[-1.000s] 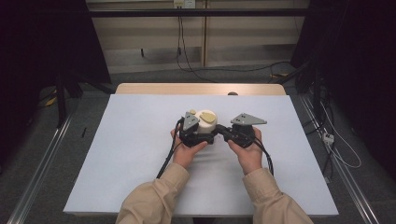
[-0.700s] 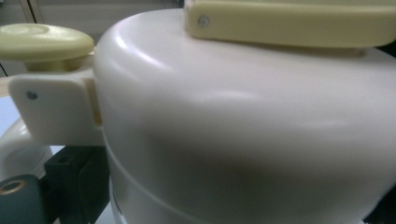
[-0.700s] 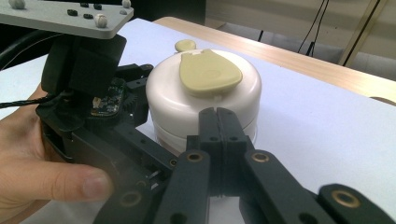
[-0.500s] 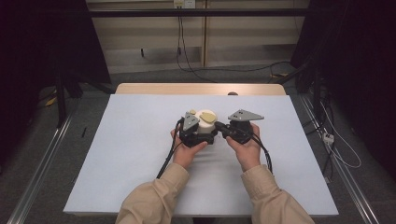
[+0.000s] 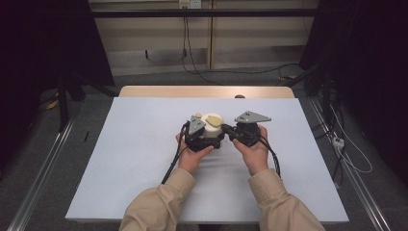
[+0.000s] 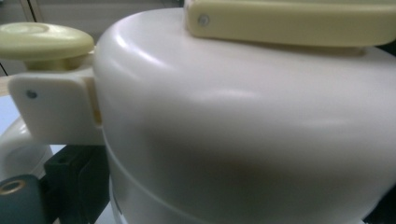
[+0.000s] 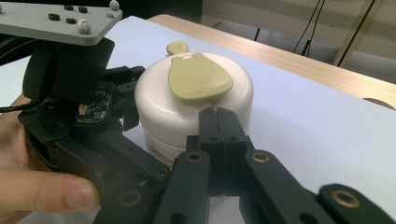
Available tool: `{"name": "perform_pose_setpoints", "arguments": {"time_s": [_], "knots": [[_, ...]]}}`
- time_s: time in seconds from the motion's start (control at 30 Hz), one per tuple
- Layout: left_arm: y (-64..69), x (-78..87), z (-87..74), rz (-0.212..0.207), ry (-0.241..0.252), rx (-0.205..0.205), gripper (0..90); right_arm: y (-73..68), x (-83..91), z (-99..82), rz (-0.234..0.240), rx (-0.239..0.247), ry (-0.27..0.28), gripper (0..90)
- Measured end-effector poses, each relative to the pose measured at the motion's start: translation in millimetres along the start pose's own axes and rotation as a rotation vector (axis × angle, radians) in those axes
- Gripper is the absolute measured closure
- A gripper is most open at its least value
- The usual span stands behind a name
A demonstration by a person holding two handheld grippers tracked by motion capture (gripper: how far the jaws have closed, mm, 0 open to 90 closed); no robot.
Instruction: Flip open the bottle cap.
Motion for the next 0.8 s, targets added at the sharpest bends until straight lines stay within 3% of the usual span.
{"name": "perform_pose_setpoints", "arguments": {"time_s": [0.8], "knots": [[0.6,-0.1,-0.1,0.002,0.0,0.006,5.2,-2.6,0.6,9.9,0.001,0.022,0.011,90.0]]}}
Point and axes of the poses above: each handheld gripper's, and its own axes: x roughly backward along the jaws, z roughly out of its top, y roughly to its right, the point moved 6 cm from there along -x, roughly forward along the jaws, and after that the axes turned 5 degrees about x, right-handed, at the moved point
